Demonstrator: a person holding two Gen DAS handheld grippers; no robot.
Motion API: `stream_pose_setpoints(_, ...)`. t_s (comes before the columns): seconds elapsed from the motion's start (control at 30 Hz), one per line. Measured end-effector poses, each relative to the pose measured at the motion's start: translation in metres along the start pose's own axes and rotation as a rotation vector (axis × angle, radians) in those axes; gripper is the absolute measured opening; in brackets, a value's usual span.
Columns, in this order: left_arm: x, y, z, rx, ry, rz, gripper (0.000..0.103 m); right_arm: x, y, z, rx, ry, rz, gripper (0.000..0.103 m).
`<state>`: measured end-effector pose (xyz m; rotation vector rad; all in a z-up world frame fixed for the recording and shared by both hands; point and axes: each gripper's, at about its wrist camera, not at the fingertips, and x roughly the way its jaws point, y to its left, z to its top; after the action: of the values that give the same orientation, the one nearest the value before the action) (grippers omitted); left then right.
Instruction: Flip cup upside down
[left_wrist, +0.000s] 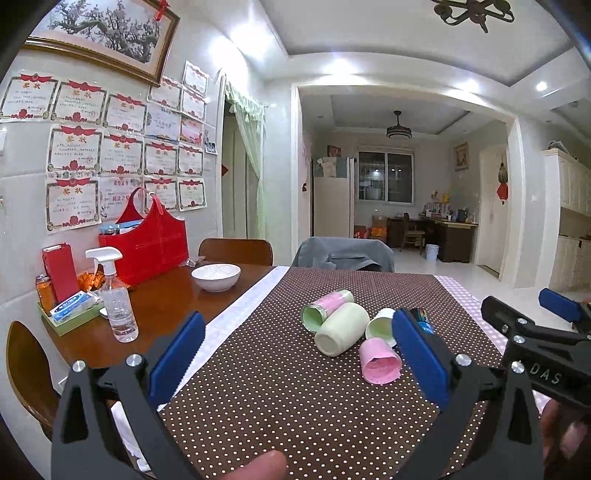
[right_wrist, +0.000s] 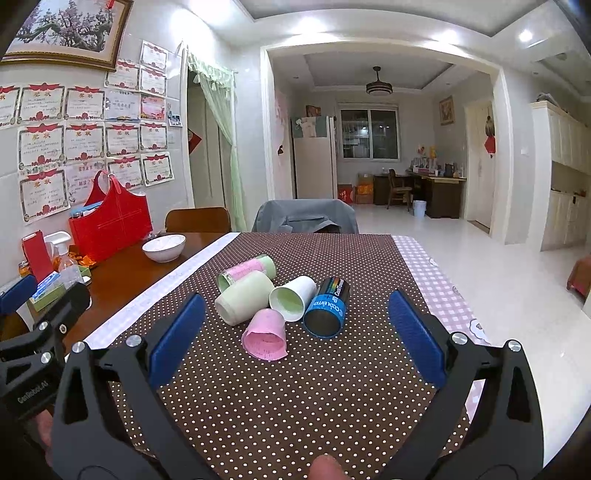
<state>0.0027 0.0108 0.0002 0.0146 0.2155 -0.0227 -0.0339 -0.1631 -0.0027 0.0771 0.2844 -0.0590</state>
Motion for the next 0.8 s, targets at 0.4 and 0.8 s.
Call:
stream_pose_setpoints(0.4,0.004,0.001,0.0,0.005,0.01,0.0,0.099,0.006,0.0,0.002,-0.006,0.0,0.003,0.097)
stream_pose_setpoints(0.8,0.032,0.0,0.011,0.02,0.017,-0.011,0.099,0.038,-0.001,0.013,-0.029,0.025,0.003,0.097)
